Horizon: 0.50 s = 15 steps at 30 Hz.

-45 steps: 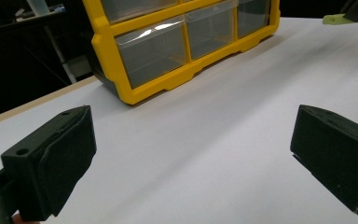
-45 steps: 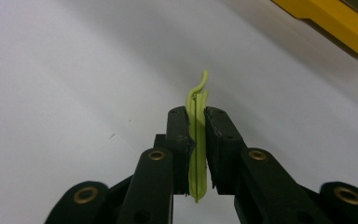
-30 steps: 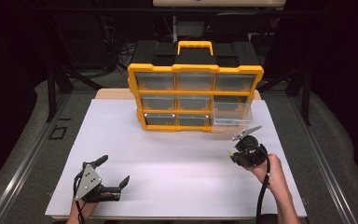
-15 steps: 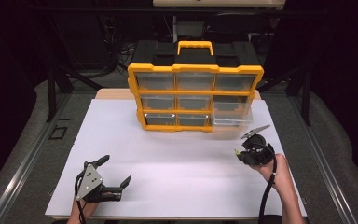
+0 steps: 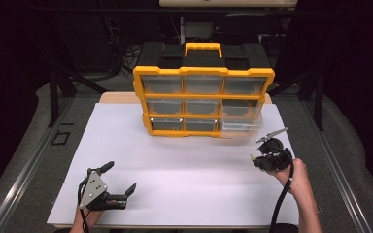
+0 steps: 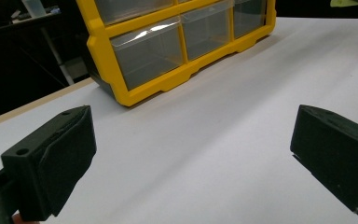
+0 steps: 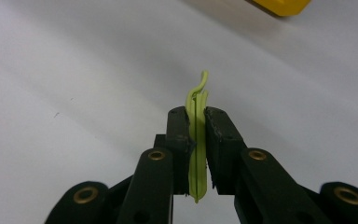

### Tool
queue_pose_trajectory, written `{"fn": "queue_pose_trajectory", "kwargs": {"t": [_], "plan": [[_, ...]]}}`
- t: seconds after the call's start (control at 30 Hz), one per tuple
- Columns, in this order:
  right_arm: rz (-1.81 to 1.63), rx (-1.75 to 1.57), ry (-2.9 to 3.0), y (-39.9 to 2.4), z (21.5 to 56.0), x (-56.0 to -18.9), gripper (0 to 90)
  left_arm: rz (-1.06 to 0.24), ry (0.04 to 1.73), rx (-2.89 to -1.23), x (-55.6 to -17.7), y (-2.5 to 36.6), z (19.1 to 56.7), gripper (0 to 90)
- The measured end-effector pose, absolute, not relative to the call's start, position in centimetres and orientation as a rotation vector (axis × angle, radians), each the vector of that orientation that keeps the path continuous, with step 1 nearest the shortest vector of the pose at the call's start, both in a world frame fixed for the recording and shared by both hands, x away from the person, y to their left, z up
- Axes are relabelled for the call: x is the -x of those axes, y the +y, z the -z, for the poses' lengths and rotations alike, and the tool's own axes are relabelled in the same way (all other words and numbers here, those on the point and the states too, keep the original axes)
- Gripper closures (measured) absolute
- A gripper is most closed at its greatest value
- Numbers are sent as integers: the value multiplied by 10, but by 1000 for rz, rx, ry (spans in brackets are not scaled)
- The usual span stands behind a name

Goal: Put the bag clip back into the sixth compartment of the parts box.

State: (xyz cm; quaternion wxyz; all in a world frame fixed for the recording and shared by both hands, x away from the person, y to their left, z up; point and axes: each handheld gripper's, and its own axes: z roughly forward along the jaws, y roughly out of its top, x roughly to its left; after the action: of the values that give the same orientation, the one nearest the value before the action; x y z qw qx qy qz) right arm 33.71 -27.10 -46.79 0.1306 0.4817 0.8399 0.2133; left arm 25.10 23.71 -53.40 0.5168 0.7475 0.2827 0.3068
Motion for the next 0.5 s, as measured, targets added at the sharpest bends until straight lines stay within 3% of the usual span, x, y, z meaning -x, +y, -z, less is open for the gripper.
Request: {"fn": "queue_pose_trajectory", "kwargs": {"t": [0.5], "plan": [[-568, -1420, 2442, -282, 458, -347, 802, -740, 681, -1792, -251, 237, 534, 0]]}}
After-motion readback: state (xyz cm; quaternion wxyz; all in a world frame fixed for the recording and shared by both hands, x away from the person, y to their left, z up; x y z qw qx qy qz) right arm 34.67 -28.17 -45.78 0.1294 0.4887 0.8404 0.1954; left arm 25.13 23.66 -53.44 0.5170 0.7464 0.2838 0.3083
